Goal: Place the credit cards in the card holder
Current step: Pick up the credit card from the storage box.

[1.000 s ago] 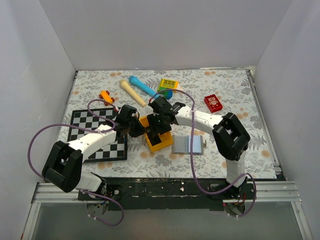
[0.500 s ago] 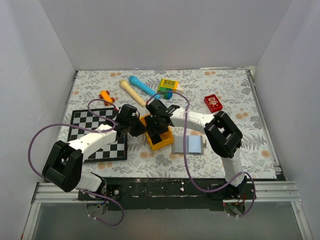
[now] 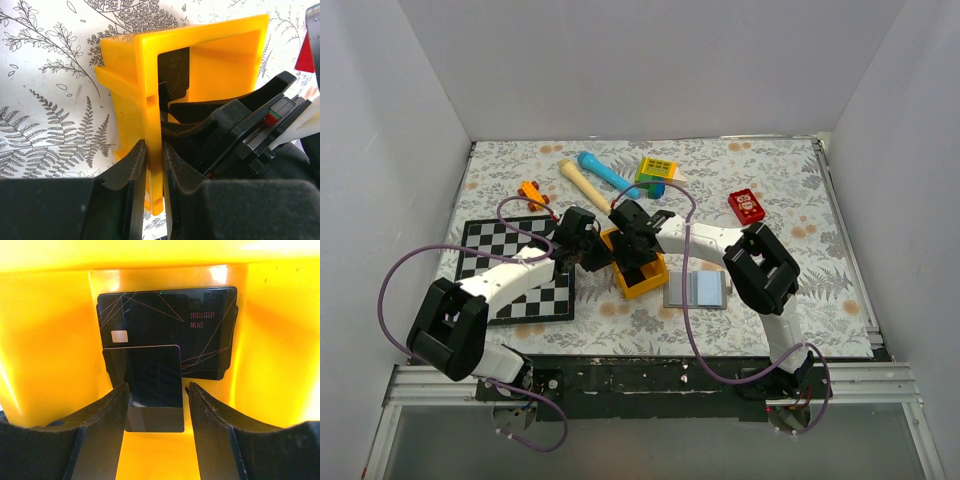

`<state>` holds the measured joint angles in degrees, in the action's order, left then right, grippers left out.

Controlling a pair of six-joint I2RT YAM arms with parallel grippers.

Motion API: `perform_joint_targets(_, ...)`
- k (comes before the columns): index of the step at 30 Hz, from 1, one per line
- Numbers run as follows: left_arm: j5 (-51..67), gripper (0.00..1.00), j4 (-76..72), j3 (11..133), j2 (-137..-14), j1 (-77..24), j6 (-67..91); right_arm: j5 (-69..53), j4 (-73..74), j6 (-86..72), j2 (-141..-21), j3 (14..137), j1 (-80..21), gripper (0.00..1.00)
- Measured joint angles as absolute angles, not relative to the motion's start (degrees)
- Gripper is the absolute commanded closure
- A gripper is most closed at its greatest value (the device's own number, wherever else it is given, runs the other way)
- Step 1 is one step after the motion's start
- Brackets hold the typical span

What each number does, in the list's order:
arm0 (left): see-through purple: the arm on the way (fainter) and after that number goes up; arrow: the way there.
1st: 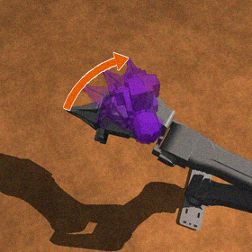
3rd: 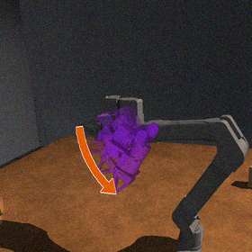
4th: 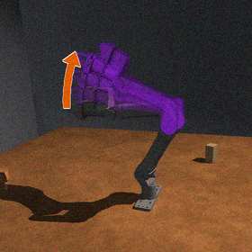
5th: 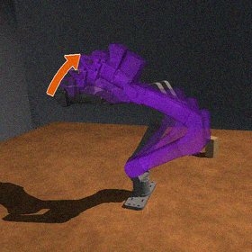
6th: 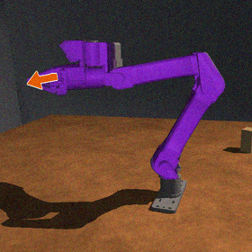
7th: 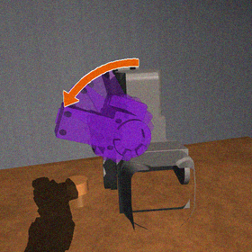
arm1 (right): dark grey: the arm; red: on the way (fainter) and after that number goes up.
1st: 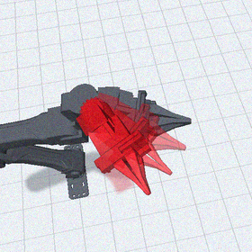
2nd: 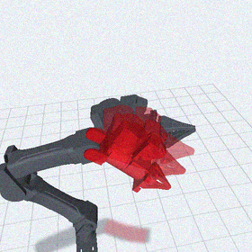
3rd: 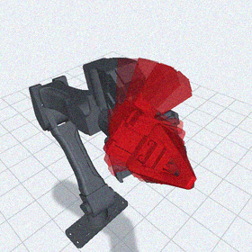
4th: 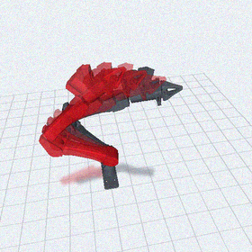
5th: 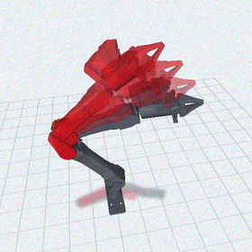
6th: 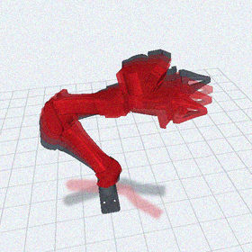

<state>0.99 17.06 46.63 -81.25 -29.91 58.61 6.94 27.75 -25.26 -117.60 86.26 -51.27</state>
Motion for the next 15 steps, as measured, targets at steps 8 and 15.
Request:
perform_joint_targets(8,0.99,1.0,17.37,46.65,-81.34,-29.89,58.54,7.38,28.69,-24.8,-118.67,87.77,-51.46,0.4)
perform_joint_targets(15,0.99,1.0,17.65,46.87,-81.78,-29.85,58.13,7.09,28.56,-24.12,-118.91,87.9,-51.33,0.58)
